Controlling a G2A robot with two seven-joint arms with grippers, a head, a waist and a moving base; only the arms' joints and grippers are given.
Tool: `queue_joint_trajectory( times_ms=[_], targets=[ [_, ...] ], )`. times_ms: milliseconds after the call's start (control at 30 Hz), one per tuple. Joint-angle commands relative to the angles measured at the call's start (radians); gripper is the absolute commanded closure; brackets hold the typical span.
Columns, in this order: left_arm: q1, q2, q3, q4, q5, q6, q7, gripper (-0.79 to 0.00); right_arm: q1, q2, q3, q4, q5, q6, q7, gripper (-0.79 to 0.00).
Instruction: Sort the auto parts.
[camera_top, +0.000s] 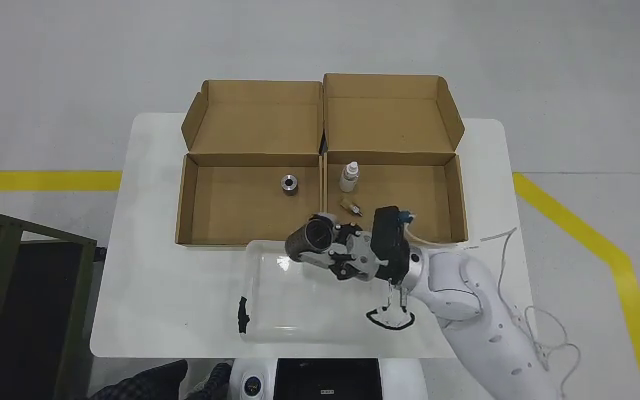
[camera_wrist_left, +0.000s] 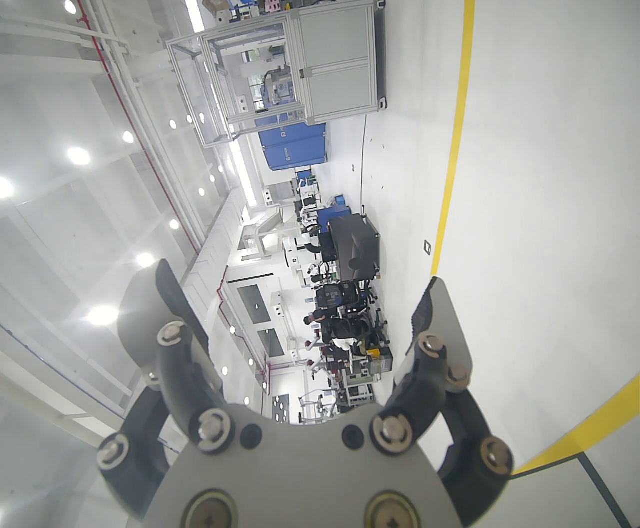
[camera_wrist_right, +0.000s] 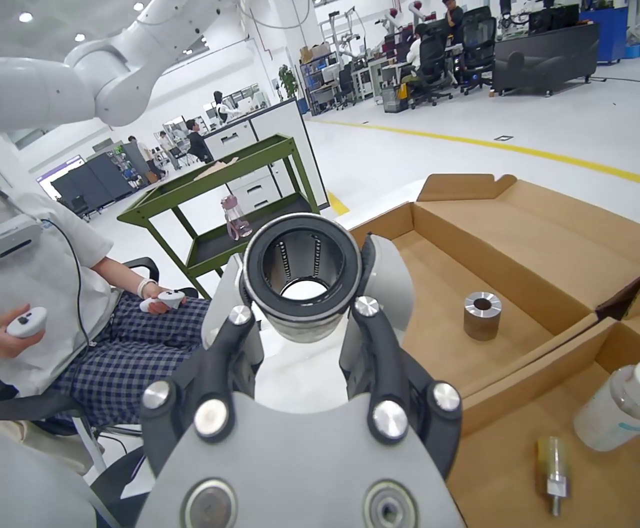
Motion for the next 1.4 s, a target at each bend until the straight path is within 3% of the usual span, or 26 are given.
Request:
queue_joint_trajectory(
  times_ms=[0,600,900,1367],
  targets=[
    [0.000,0.000,0.000,0.000,0.000,0.000,0.000,-0.785,0.003,-0.001,0.001,0.011,0.011,0.012,-0.015,0.000],
    [0.000,0.000,0.000,0.000,0.000,0.000,0.000,-0.785,0.003,-0.004,0.010,0.054,0.047,0.037,-0.094,0.000],
    [0.000,0.000,0.000,0.000,0.000,0.000,0.000,-0.785,0.037,-0.007,-0.001,0.021,-0.092,0.128,-0.067,0.000],
    [0.000,0.000,0.000,0.000,0.000,0.000,0.000,-0.785,0.217,-0.045,-0.158,0.101,-0.280,0.273,0.027,0.000]
  ],
)
